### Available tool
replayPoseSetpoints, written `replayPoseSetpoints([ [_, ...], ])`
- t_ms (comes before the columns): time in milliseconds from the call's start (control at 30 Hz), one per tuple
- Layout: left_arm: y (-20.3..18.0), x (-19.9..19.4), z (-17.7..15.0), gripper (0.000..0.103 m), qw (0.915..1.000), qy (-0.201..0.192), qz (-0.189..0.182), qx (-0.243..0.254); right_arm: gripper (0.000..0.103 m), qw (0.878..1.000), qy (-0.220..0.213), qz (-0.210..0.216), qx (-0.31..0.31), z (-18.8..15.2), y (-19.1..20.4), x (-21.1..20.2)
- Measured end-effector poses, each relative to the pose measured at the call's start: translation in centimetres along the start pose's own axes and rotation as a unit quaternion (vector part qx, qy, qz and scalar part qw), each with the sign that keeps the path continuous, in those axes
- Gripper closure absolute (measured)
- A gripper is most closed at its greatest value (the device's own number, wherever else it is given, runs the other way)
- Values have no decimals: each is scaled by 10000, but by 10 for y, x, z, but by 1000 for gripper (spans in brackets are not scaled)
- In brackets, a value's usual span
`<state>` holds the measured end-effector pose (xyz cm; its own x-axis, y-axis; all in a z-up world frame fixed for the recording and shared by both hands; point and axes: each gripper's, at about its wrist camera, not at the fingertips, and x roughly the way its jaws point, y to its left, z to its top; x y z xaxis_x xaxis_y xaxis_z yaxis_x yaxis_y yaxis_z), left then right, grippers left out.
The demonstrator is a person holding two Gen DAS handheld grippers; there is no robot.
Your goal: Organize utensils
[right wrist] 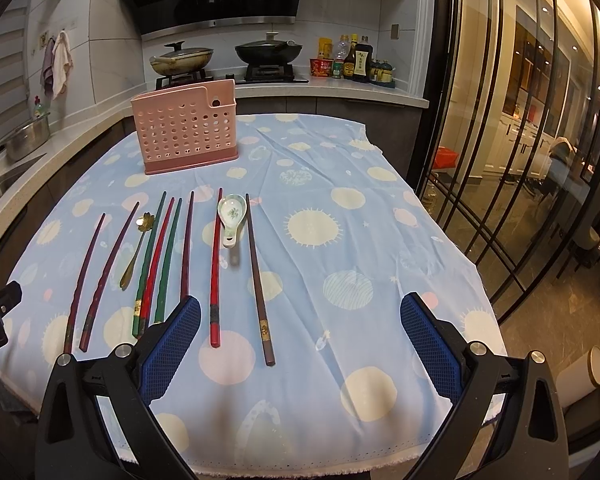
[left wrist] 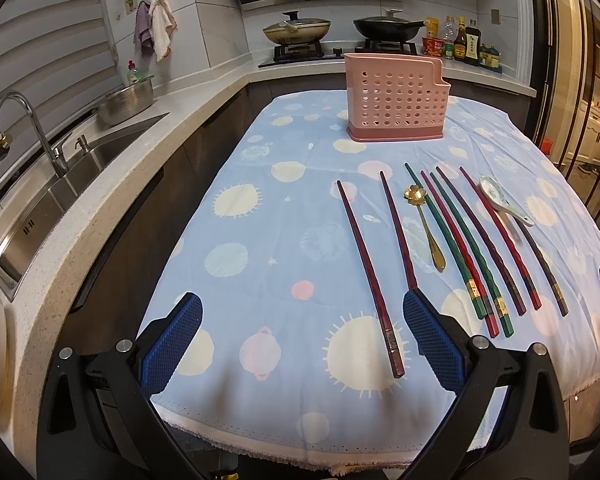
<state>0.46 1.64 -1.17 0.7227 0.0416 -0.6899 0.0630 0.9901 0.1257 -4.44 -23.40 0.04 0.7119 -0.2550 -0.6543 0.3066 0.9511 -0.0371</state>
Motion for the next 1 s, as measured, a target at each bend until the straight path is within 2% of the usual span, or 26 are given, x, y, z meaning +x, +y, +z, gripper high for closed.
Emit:
replayPoseSetpoints([
  [400, -7, 1, -1, 7, 9999, -19, -59, 112, 7, 10000, 11, -7, -3, -1, 1, 0],
  [600, -5, -2, -2, 7, 9999, -123, -87, -29, 7, 10000, 14, -9, -3, 0, 1, 1],
  [1000, -3, 1, -1, 7, 9999, -58, -102, -84, 7, 10000, 12, -16, 3, -3, 1, 1],
])
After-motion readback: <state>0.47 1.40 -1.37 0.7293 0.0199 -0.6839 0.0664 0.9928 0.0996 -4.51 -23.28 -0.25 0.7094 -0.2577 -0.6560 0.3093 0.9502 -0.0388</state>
